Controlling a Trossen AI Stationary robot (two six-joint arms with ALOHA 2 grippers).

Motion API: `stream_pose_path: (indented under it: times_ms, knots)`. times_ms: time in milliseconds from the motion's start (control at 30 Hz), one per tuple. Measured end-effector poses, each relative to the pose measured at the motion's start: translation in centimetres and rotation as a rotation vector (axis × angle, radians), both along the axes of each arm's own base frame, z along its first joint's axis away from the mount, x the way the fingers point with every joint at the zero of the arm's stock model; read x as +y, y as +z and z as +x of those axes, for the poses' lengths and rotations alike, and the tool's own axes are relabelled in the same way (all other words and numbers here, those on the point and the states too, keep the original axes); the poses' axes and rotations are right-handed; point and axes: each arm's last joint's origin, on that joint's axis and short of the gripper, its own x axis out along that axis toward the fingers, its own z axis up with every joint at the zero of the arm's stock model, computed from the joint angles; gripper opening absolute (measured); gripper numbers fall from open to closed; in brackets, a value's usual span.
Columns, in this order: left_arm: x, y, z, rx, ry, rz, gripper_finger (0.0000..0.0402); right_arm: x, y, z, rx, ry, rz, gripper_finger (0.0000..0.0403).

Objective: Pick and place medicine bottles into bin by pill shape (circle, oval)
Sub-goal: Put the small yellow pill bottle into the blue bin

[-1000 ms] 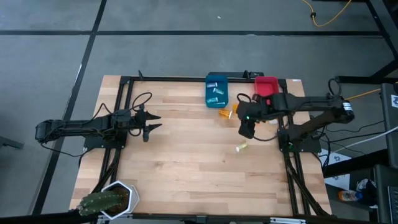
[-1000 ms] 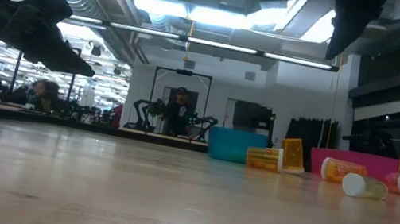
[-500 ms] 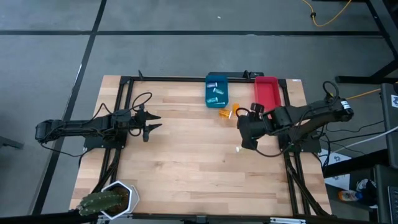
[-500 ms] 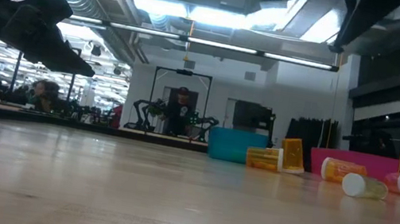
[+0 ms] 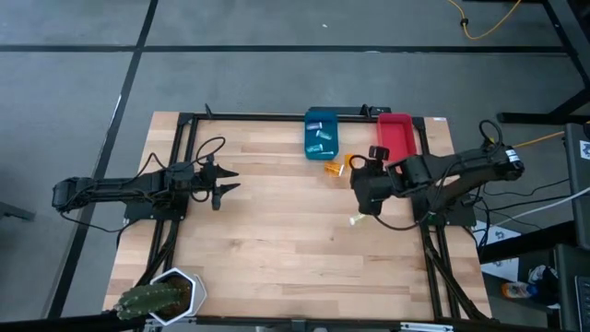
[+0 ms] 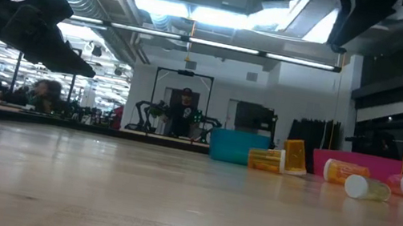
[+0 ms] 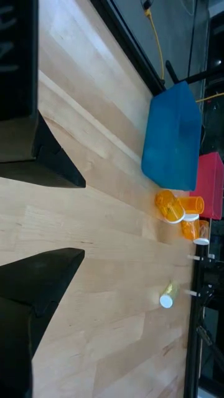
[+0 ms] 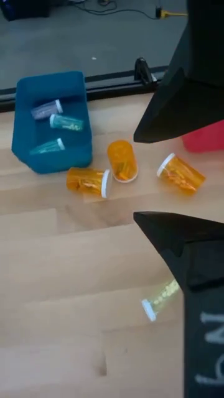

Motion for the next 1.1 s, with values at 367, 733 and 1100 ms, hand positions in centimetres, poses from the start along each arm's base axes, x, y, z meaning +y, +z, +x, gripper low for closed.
stream_pose_path:
  times_ms: [367,733,1100]
  knots:
    - [0.4,2.3,0.3,-0.292,0.136,-0.101,0.0163,-1.1,-0.1,-0.2,0.017,-0.075,0.006,0.0193]
    - [0.3,6.2,1.8,-0.520,0.145,-0.343,0.0163,-1.2,-0.4,-1.6,0.134,-0.150,0.039,0.0193]
    - [1.0,11.8,12.7,-0.059,0.081,-0.136,0.0163,-1.1,-0.8,-1.7,0.135,-0.171,0.094,0.0193]
